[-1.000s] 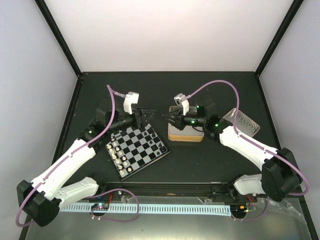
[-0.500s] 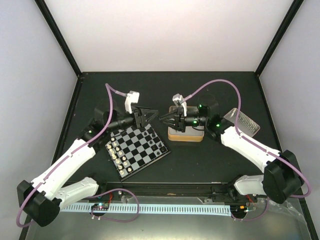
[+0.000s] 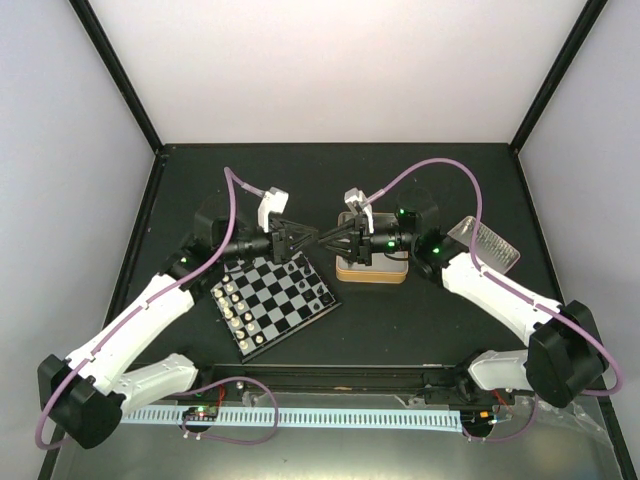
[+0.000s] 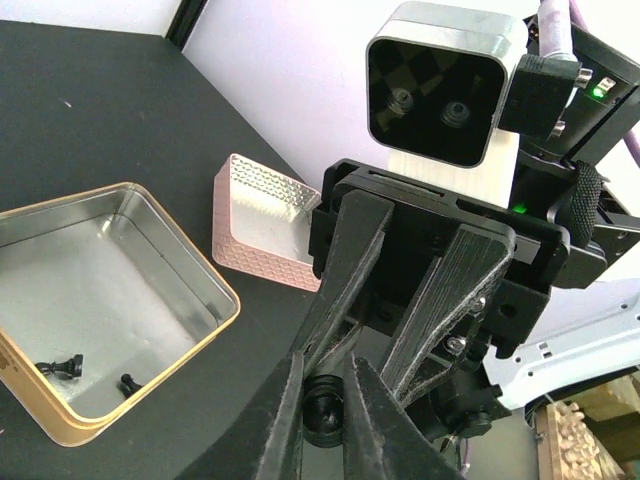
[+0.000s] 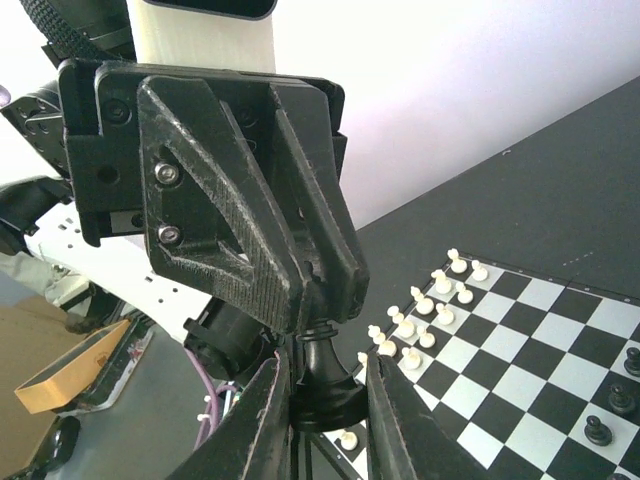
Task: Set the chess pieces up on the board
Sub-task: Place the chess piece on the chessboard.
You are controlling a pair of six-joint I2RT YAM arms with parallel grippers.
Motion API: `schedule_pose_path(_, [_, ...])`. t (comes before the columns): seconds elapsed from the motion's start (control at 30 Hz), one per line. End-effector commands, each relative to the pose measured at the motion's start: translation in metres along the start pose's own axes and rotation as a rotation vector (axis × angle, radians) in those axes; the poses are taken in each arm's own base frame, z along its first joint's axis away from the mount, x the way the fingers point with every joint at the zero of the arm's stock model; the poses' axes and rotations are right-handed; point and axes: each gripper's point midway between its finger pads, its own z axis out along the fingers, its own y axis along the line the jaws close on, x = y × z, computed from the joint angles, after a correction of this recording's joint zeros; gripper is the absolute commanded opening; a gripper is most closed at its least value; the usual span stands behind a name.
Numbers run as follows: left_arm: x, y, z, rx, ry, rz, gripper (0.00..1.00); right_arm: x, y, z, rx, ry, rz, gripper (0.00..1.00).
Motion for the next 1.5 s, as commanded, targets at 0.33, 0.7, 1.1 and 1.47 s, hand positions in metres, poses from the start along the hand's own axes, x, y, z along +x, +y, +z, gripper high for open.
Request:
schedule_pose_path(0.33, [-0.012, -0.004, -0.007, -0.031, -0.019, 0.073, 0.01, -0.015, -0.006, -0.005, 0.097, -0.045, -0.029, 0.52])
schedule_pose_path(0.7, [0.011, 0.071, -0.012, -0.405, 0.018, 0.049, 0.02, -0.007, -0.062, -0.038, 0.483, -0.168, 0.038, 0.70])
schedule_pose_path(1.1, [0.078, 0.124, 0.031, -0.595, 0.221, 0.044, 0.02, 0.005, -0.112, -0.096, 0.896, -0.302, 0.153, 0.70])
schedule_pose_path(1.47, [0.117, 0.143, 0.055, -0.660, 0.251, 0.120, 0.02, 0.016, -0.127, -0.103, 0.966, -0.295, 0.196, 0.71])
